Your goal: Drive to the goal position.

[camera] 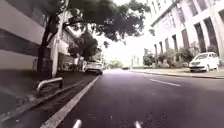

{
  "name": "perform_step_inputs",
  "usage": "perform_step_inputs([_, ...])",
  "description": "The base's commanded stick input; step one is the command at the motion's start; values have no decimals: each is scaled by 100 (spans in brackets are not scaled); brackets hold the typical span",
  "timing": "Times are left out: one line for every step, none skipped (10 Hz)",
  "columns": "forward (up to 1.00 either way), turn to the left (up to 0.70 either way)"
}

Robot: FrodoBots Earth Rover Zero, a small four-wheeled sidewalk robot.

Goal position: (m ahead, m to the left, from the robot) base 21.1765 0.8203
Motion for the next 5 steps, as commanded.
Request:
perform_step_inputs([70, 0])
perform_step_inputs([70, 0])
perform_step_inputs([70, 0])
perform_step_inputs([70, -1])
perform_step_inputs([70, -3])
